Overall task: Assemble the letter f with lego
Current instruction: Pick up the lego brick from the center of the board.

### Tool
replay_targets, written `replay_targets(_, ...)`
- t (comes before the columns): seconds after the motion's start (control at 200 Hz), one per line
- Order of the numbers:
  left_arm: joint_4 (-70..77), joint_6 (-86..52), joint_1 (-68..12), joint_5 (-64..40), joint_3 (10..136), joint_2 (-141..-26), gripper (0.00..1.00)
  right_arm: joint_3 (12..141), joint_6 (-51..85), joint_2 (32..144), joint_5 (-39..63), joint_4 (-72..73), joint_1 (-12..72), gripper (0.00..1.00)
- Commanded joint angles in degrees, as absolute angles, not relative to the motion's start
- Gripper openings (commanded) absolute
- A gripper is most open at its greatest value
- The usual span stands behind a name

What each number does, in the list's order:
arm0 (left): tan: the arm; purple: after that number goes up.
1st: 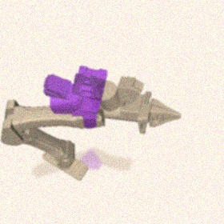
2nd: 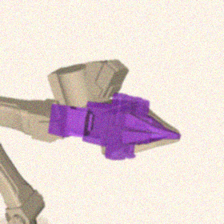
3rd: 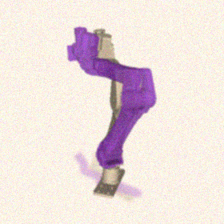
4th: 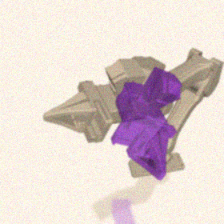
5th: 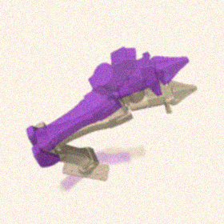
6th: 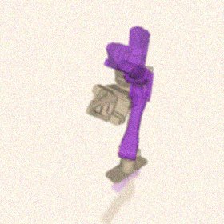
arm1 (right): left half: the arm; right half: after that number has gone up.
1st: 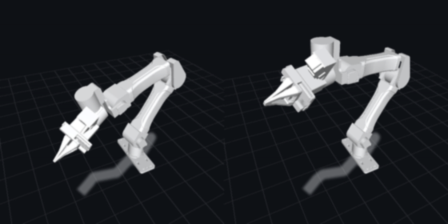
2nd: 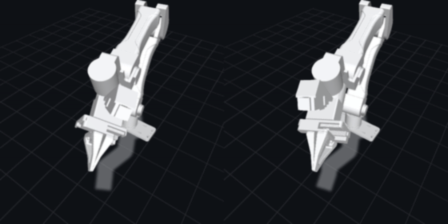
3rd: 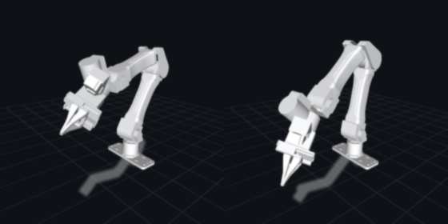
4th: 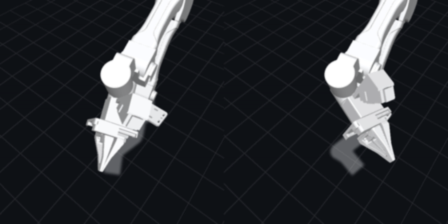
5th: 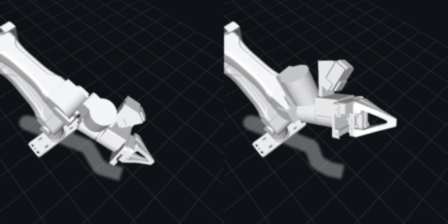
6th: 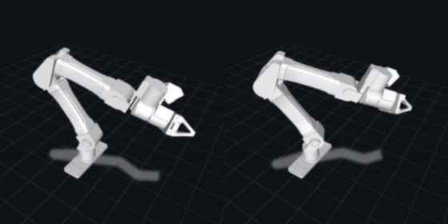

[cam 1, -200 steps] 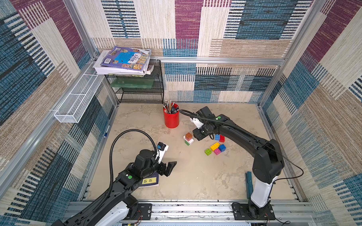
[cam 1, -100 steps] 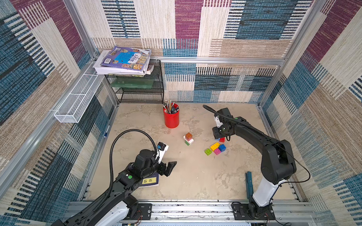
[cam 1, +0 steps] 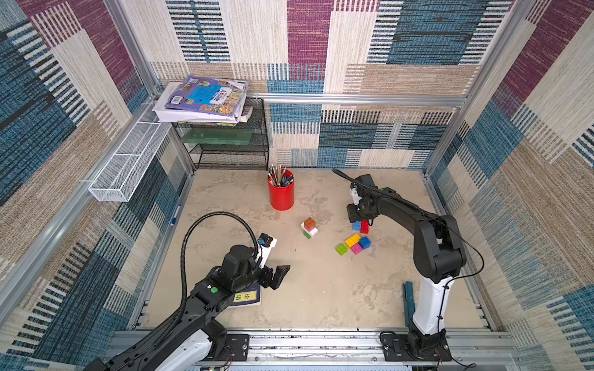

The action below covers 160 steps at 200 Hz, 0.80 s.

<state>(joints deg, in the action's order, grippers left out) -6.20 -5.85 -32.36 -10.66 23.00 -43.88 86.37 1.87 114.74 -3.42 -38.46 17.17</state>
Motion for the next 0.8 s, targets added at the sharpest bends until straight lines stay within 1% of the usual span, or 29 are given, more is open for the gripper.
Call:
replay_targets(0.0,-5.4,-5.2,-32.3,-10.7,23.4,-44.0,0.99,87.3,1.8,115.6,-3.4,-37.5,17.0,0.57)
replay_targets(0.305,-5.3,-5.2,-32.3,-10.8,23.4,-44.0,0.99,87.5,1.6,117.3,-2.6,-37.7,17.0,0.56)
replay_targets(0.486,-5.3,-5.1,-32.3,-10.8,23.4,-44.0,0.99,87.1,0.5,117.3,-0.8,-37.6,17.4,0.52)
replay_targets(0.626,-5.4,-5.2,-32.4,-10.8,23.4,-43.9,0.99,86.7,-0.9,117.0,2.6,-37.3,18.3,0.49)
replay_targets(0.796,-5.4,-5.2,-32.4,-10.7,23.4,-43.8,0.99,86.2,-0.1,116.2,0.1,-36.5,18.5,0.50)
